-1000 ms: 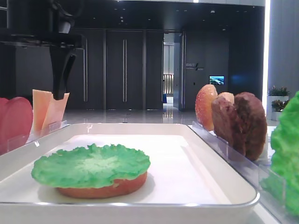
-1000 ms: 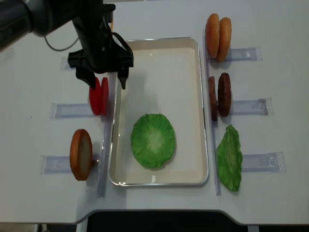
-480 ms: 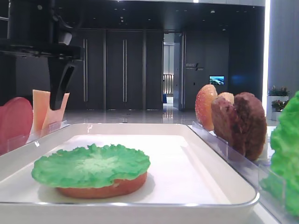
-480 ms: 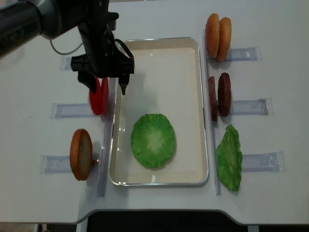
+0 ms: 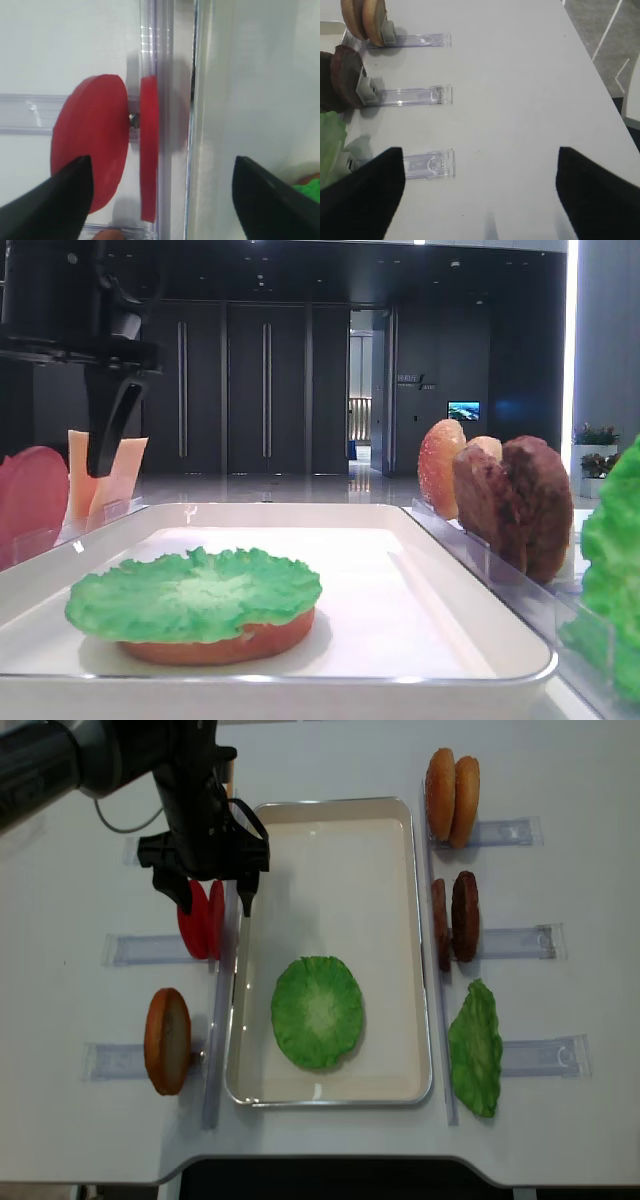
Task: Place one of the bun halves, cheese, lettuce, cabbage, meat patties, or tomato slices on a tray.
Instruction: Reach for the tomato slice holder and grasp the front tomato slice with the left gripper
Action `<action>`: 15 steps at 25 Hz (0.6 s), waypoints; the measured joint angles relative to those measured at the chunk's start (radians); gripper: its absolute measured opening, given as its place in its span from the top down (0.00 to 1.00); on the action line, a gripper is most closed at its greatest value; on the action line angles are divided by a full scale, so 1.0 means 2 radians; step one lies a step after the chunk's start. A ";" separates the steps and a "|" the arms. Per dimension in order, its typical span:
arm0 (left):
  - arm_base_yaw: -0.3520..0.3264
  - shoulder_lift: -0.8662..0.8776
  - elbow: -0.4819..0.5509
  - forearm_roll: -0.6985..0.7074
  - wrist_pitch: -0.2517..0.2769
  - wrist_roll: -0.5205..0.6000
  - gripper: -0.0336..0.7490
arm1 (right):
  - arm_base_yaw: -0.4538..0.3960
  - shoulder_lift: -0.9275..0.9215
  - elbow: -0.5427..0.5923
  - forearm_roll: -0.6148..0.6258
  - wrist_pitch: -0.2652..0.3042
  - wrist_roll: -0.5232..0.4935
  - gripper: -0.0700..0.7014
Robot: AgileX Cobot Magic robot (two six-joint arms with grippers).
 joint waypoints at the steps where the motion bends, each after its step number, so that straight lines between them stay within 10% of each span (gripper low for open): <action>1: 0.000 0.000 0.000 0.000 0.000 0.000 0.14 | 0.000 0.000 0.000 0.000 0.000 0.000 0.15; 15: 0.001 0.016 0.000 0.000 0.000 0.001 0.52 | 0.000 0.000 0.000 0.000 0.000 0.000 0.15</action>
